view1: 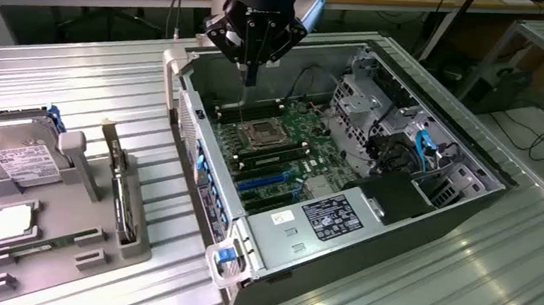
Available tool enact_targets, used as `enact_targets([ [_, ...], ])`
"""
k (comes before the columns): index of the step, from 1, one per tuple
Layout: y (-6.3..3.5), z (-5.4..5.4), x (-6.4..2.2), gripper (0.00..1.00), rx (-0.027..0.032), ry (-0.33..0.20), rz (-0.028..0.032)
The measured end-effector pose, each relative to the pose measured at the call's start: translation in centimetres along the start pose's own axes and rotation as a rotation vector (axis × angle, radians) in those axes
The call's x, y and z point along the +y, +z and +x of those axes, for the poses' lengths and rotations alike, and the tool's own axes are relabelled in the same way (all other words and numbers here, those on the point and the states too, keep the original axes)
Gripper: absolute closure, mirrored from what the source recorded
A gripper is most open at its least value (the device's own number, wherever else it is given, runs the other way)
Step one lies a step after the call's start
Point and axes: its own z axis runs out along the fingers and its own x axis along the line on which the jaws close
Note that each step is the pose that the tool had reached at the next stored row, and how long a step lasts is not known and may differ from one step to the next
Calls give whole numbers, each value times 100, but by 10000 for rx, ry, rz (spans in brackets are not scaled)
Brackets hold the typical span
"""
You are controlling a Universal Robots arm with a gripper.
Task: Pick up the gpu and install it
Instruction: 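Reach for the gpu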
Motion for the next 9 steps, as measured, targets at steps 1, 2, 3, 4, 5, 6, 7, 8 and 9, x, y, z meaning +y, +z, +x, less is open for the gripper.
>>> enact_targets([
  [1, 0, 2, 0, 89, 0, 0, 1],
  [2, 0, 10, -1, 89, 0, 1, 0],
  [3, 0, 14, -1, 89, 0, 1, 0],
  [4, 0, 18, -1, 89, 0, 1, 0],
  [5, 0, 22, -2, 89, -1, 0, 0],
  [6, -1, 27, -2, 89, 0, 0, -1],
  [7, -1, 31, -2, 89, 0, 0, 0],
  [8, -1, 35, -3, 89, 0, 0, 0],
  [9, -1, 39, -3, 89, 0, 0, 0],
])
